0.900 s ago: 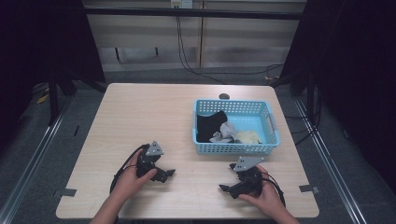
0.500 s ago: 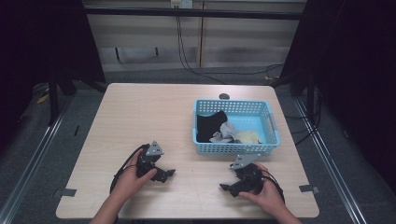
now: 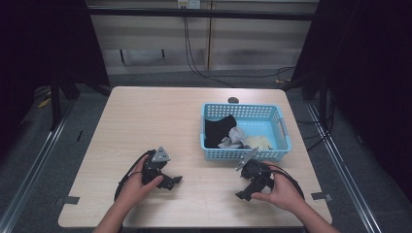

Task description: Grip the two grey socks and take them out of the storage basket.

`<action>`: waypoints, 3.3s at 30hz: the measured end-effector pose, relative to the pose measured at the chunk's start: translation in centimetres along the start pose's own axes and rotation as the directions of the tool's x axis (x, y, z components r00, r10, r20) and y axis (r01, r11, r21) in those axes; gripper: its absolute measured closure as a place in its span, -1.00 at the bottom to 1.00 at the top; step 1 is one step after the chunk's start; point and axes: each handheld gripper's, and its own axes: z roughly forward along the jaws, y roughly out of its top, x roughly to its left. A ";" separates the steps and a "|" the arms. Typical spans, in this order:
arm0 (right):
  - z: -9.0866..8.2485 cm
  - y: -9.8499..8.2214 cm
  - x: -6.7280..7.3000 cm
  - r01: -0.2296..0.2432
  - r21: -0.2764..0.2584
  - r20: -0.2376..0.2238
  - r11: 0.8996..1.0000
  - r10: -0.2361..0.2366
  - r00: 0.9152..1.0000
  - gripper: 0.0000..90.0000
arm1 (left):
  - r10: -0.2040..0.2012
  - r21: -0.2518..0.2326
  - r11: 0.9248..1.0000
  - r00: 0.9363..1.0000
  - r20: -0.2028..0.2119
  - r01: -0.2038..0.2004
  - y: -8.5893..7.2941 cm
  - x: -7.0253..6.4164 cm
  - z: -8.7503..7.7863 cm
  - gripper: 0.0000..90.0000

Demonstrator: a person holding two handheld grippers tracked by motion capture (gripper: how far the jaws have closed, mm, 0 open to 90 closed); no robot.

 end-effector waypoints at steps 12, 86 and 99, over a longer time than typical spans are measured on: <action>-3.1 1.6 -1.2 0.009 0.079 -0.011 0.997 -0.008 1.000 -0.53 | 0.000 0.001 1.000 1.000 0.000 0.000 0.0 0.0 0.0 -1.00; -8.8 9.6 -11.7 -0.213 0.027 0.054 0.977 0.211 0.976 0.97 | 0.001 -0.002 1.000 1.000 -0.002 -0.001 0.0 0.0 0.0 -1.00; -11.9 10.1 -11.4 -0.194 -0.019 0.060 0.981 0.194 0.979 0.97 | 0.001 -0.002 1.000 1.000 -0.001 -0.001 0.0 0.0 0.0 -1.00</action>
